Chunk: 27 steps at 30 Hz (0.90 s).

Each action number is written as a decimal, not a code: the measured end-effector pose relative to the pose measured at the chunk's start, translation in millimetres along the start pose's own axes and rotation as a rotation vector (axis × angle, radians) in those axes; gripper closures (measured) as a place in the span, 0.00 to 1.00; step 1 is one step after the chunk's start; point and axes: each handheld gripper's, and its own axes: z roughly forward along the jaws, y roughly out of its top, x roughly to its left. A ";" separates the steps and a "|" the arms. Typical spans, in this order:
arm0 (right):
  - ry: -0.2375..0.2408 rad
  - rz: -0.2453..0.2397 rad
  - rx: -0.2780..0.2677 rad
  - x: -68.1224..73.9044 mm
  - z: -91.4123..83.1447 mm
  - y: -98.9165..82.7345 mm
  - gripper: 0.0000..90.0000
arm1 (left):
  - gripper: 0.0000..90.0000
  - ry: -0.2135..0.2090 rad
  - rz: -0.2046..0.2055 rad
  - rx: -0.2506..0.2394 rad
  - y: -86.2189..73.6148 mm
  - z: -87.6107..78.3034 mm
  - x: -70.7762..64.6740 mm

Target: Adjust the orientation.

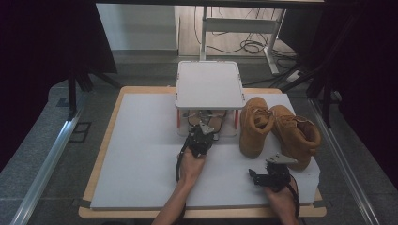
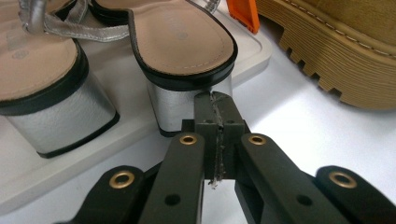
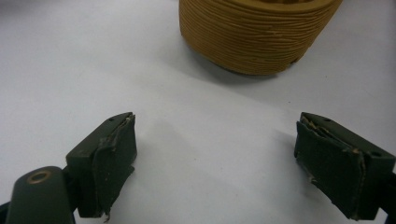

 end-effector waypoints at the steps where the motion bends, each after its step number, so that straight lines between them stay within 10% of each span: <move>1: 0.000 0.000 0.000 0.0 0.0 0.0 0.14 | 1.00 0.002 0.003 0.003 1.5 1.5 -0.2; 27: 0.000 0.000 0.000 -0.1 0.0 0.0 0.14 | 1.00 0.037 0.013 0.010 19.7 23.5 3.5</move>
